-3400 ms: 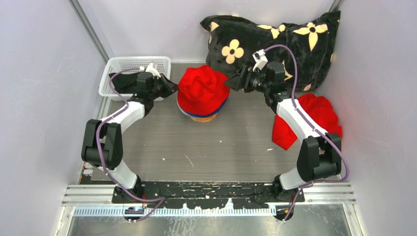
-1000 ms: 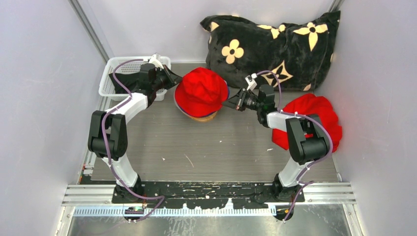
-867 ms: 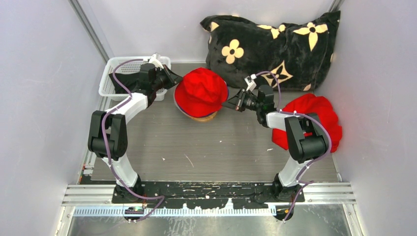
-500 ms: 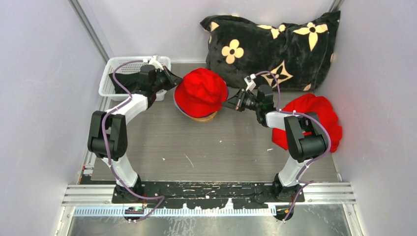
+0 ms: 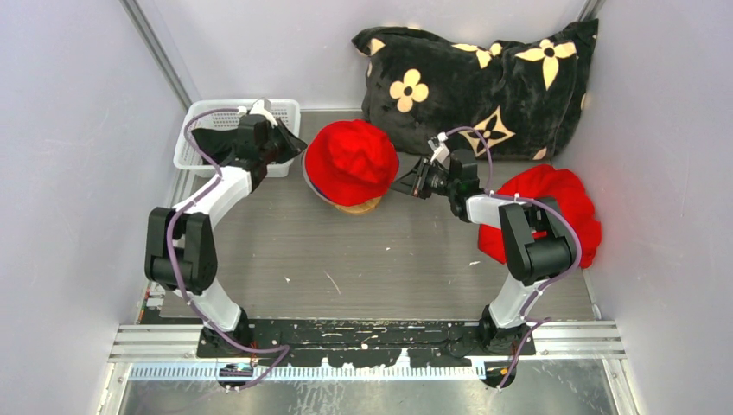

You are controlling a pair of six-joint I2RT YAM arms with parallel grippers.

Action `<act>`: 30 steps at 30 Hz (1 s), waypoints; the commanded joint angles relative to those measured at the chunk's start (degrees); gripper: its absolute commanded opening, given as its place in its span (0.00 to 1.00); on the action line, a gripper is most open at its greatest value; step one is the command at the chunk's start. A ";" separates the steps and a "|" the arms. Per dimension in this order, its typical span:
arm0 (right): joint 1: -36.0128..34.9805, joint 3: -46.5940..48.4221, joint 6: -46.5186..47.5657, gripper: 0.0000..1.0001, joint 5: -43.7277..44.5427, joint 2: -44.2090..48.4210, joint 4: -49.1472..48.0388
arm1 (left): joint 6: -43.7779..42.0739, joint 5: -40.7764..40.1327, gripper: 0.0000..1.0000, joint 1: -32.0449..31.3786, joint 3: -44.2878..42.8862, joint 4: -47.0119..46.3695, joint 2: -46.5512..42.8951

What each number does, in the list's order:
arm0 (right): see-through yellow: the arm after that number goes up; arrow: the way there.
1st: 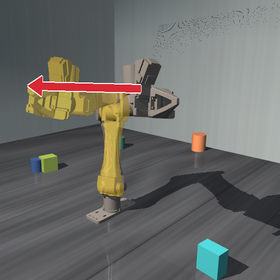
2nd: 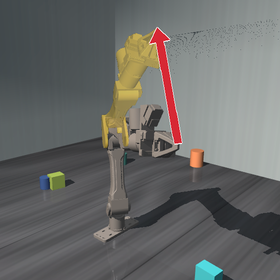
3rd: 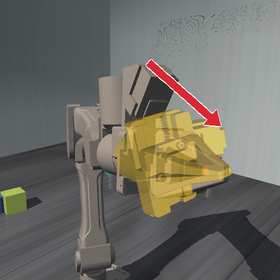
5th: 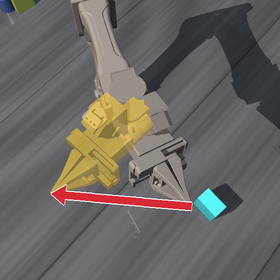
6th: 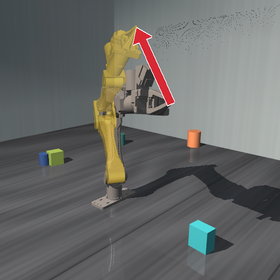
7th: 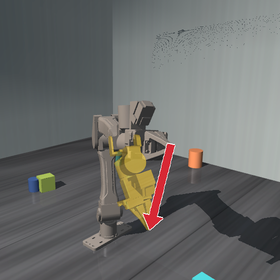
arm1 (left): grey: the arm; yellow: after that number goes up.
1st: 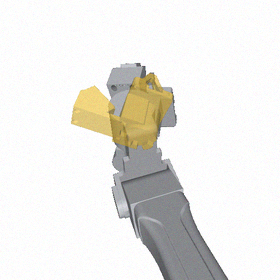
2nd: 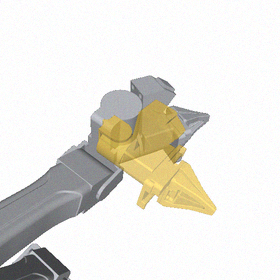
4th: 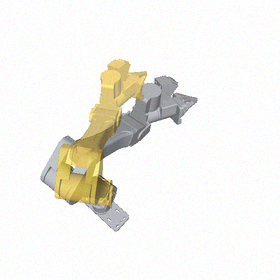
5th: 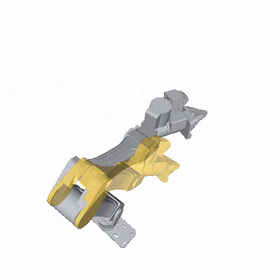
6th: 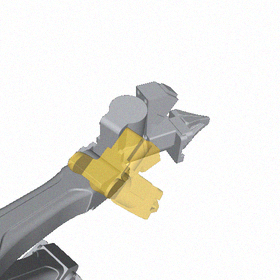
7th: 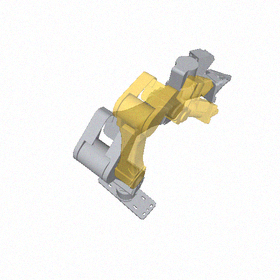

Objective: Stack the hats

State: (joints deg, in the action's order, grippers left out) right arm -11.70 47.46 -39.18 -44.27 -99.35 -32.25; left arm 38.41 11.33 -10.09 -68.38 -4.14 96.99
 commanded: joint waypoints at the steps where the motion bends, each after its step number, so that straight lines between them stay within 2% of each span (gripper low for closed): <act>1: 0.06 1.07 4.76 0.33 3.96 3.05 7.60 | -2.40 -6.39 0.14 0.87 0.21 4.09 -6.38; 2: 0.06 1.01 5.40 0.42 4.67 3.96 8.45 | -2.57 -7.46 0.16 1.01 0.46 4.73 -7.38; 4: 0.23 0.96 7.06 0.53 6.73 6.21 10.86 | -3.20 -9.79 0.19 1.12 1.20 5.61 -9.43; 8: 0.64 0.68 9.92 0.65 10.08 10.22 15.53 | -4.48 -12.35 0.24 1.29 2.63 6.69 -13.64; 12: 2.18 -0.39 10.58 0.68 11.34 13.38 17.38 | -3.86 -11.01 0.25 1.21 4.82 6.28 -17.73; 16: 3.29 -1.57 10.36 0.69 12.95 16.23 17.28 | -1.11 -5.93 0.25 0.78 8.25 3.46 -21.45; 21: 3.35 0.37 9.45 0.70 13.18 16.05 16.39 | 1.10 -2.20 0.26 -4.56 13.16 -3.59 -26.70; 25: 3.36 2.58 7.35 0.71 12.63 13.85 13.54 | 0.33 -1.86 0.27 -9.59 12.61 -5.75 -26.02; 30: 3.40 4.63 6.16 0.71 11.42 11.89 11.96 | 1.15 -1.21 0.27 -10.94 11.68 -6.94 -21.20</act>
State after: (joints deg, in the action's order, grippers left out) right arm -8.32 48.58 -31.57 -32.08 -86.65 -15.88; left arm 38.79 9.17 -20.91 -54.87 -6.00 72.69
